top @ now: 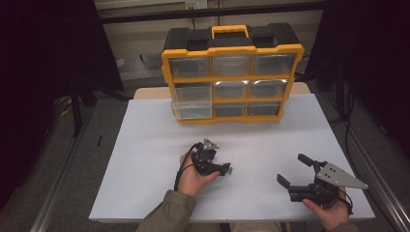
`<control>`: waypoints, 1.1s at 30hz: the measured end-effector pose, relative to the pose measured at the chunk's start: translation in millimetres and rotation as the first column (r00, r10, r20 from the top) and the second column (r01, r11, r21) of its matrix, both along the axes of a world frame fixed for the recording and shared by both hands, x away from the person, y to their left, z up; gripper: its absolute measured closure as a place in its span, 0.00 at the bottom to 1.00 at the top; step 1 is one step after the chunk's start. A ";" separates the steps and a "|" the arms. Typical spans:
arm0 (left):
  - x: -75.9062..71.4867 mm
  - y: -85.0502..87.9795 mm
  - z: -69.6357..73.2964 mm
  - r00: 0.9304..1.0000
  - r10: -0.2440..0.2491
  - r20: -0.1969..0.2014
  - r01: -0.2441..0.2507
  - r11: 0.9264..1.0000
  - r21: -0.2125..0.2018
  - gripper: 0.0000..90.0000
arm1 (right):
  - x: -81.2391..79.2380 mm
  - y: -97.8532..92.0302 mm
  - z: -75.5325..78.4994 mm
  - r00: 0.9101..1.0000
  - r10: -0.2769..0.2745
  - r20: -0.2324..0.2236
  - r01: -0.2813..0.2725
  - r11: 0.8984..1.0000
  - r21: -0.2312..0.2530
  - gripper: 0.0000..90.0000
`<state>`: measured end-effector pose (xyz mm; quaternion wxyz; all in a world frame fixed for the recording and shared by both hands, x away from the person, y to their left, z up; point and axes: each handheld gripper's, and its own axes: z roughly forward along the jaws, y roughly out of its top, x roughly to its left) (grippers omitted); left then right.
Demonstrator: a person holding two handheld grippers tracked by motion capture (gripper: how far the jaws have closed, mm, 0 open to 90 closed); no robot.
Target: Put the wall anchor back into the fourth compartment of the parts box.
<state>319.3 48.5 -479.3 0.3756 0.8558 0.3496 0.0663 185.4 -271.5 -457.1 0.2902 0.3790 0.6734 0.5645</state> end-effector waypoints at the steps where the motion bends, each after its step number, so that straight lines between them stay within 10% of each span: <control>1: -0.5 -0.7 -0.1 1.000 -0.001 0.001 0.001 1.000 0.000 0.33 | 0.0 0.0 0.0 1.000 0.000 -0.001 0.000 1.000 -0.001 0.02; 12: -3.7 -6.9 -0.3 0.999 -0.015 0.032 0.014 0.999 0.035 0.36 | -0.1 -0.1 0.0 1.000 0.000 0.000 0.000 1.000 -0.002 0.02; 33: 0.1 -3.8 6.5 0.995 -0.044 -0.085 0.047 0.998 0.035 0.94 | 0.0 -0.1 -0.1 1.000 -0.002 -0.001 0.002 1.000 -0.002 0.02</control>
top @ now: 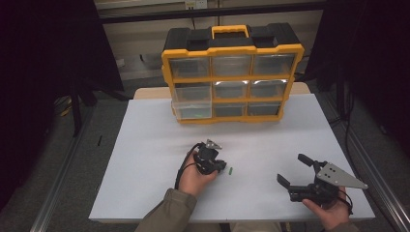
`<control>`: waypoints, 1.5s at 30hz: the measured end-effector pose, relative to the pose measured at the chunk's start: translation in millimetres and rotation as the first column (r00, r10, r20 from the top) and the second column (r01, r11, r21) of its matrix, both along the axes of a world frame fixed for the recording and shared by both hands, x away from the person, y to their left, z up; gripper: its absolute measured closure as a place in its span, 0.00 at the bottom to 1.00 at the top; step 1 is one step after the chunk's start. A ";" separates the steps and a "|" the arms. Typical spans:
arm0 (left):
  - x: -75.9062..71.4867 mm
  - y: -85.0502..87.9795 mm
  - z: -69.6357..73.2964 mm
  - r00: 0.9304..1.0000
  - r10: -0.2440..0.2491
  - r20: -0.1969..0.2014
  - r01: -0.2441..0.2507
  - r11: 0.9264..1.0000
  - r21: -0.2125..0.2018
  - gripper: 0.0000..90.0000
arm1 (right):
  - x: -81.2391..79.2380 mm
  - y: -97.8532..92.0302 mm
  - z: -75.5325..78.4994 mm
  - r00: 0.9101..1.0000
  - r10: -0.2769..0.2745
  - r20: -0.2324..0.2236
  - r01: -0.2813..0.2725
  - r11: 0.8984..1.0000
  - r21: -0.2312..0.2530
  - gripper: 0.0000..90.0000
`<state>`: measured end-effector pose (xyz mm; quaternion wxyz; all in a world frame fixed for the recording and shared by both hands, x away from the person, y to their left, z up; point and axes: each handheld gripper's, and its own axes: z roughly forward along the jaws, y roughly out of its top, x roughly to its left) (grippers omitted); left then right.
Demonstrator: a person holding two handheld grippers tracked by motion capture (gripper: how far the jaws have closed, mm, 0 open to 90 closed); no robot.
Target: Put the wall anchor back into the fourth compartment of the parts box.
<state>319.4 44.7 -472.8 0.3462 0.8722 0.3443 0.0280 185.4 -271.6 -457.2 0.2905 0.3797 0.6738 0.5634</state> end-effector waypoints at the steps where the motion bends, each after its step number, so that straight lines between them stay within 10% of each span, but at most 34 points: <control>1: 0.9 -0.3 -0.4 1.000 -0.003 -0.002 0.003 1.000 -0.009 0.94 | 0.0 0.0 0.0 1.000 -0.001 0.000 0.001 1.000 0.000 0.02; 16: 15.0 2.7 30.1 0.988 0.029 -0.153 -0.033 0.999 -0.025 0.94 | -0.1 -0.1 0.2 1.000 -0.002 -0.007 0.002 1.000 0.007 0.02; 45: 36.7 4.3 90.4 0.986 0.055 -0.159 -0.064 0.997 -0.048 0.94 | 0.1 0.3 0.0 1.000 -0.002 -0.004 0.002 1.000 0.007 0.02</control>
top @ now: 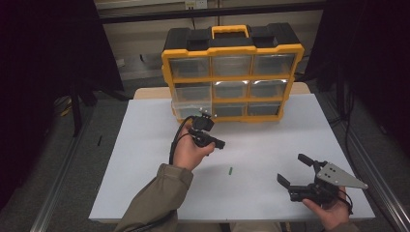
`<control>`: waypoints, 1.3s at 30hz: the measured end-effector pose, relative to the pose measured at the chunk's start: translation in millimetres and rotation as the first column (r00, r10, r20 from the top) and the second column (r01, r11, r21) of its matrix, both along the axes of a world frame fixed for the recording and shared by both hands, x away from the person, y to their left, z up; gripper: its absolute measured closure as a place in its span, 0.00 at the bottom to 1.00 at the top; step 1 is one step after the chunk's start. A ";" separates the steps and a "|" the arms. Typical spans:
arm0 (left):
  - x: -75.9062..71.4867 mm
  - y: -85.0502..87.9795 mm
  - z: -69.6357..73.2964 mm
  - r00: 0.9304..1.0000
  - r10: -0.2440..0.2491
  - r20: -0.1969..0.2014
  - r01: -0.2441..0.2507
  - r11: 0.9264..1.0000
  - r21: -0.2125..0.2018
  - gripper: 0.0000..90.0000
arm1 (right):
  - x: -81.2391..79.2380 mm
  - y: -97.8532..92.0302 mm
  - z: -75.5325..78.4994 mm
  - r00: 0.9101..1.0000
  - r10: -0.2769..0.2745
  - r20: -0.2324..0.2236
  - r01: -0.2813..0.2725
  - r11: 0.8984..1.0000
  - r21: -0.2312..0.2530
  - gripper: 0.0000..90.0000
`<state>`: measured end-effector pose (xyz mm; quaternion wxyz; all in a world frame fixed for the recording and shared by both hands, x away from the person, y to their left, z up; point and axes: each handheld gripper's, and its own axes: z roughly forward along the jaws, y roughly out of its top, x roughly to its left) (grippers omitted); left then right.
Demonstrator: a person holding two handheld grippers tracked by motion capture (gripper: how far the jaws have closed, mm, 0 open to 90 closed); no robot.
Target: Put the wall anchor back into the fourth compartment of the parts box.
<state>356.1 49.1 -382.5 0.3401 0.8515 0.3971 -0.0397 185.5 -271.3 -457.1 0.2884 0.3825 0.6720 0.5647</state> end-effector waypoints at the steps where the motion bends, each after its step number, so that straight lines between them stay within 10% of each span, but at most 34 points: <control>1: 0.8 0.1 1.2 1.000 -0.001 -0.002 0.001 1.000 -0.003 0.94 | -0.3 -0.2 0.2 1.000 0.001 -0.002 -0.001 1.000 0.001 0.02; 39: 25.5 2.3 50.4 1.000 0.031 -0.006 -0.031 0.999 0.010 0.94 | 0.0 -0.9 0.2 1.000 0.000 0.007 0.000 1.000 -0.002 0.02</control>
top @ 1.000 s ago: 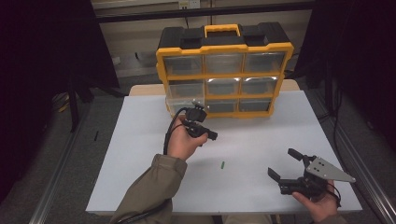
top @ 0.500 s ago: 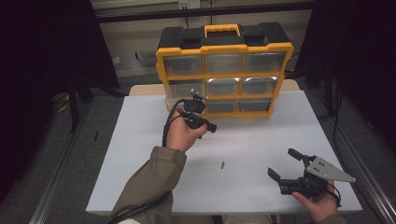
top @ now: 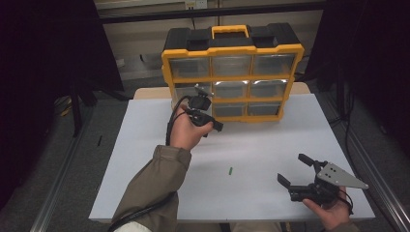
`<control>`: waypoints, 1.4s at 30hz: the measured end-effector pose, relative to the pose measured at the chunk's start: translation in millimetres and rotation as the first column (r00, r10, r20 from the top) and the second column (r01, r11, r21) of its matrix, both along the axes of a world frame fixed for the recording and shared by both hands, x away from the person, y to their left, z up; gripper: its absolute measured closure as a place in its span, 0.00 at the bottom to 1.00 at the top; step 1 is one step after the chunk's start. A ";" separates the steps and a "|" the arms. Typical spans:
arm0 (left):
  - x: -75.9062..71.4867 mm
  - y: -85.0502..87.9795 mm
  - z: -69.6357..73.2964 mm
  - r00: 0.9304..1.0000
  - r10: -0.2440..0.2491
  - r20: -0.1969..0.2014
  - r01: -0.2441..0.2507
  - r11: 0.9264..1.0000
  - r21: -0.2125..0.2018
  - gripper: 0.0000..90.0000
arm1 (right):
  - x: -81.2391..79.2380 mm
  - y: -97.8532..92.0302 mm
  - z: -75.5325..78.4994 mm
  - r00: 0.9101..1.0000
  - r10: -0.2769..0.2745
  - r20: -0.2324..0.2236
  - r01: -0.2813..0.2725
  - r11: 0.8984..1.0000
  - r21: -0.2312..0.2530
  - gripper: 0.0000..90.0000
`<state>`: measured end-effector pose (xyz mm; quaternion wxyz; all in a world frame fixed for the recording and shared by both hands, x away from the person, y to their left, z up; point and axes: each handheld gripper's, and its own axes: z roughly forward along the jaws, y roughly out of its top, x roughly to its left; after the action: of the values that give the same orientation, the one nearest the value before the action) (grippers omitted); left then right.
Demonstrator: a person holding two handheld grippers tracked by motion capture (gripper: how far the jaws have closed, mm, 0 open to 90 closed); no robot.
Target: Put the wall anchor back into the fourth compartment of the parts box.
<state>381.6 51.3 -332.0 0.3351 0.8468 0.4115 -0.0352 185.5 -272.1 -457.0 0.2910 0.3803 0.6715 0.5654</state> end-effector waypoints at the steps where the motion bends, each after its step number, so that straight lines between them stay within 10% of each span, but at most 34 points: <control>1: 0.7 0.4 1.0 1.000 0.000 0.001 0.000 1.000 0.001 0.94 | 0.0 -0.2 0.0 1.000 0.002 -0.001 -0.002 1.000 0.000 0.02; 42: 19.4 12.6 44.4 0.998 0.066 0.000 -0.066 0.998 -0.014 0.94 | 0.2 -0.5 -0.1 1.000 -0.003 0.000 0.003 1.000 0.002 0.02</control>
<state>401.0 63.9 -287.6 0.3420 0.8305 0.4389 -0.0268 185.6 -272.6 -457.1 0.2913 0.3815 0.6706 0.5655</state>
